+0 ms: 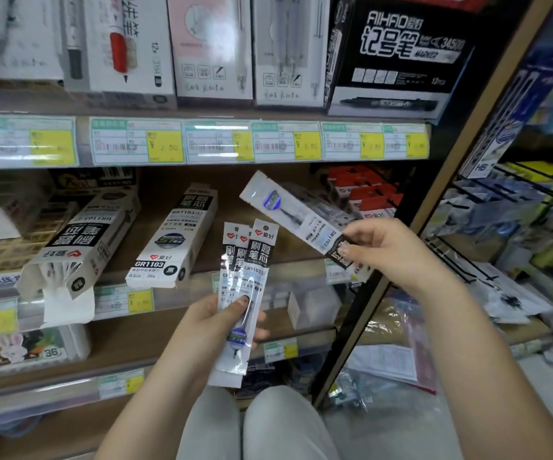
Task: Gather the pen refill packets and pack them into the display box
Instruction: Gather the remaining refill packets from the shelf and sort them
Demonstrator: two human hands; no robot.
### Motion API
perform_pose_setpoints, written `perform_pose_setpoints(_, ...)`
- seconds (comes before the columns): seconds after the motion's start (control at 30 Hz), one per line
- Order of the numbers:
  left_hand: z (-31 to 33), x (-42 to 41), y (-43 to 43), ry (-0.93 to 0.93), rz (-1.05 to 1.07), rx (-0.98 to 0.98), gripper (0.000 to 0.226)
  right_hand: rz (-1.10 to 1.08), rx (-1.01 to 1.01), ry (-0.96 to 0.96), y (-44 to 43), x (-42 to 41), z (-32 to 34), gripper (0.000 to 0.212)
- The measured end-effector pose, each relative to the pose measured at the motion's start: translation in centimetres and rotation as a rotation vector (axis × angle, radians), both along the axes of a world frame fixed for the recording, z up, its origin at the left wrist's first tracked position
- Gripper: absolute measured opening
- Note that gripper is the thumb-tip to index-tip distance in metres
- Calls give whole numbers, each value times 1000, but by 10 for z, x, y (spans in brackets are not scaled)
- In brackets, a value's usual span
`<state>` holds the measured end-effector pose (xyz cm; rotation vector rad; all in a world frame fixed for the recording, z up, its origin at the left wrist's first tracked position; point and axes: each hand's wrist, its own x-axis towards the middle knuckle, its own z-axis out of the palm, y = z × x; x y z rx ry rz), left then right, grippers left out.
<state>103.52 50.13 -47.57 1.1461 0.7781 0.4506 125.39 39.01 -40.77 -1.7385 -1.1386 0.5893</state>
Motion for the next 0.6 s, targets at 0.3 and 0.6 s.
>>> perform_pose_setpoints(0.3,3,-1,-19,-306,-428,-280,24,554,-596,-188,-3,-11,36,13)
perform_pose_setpoints(0.6,5,-14,-20,-62,-367,-58,12,258,-557,-556,9,-35,38,16)
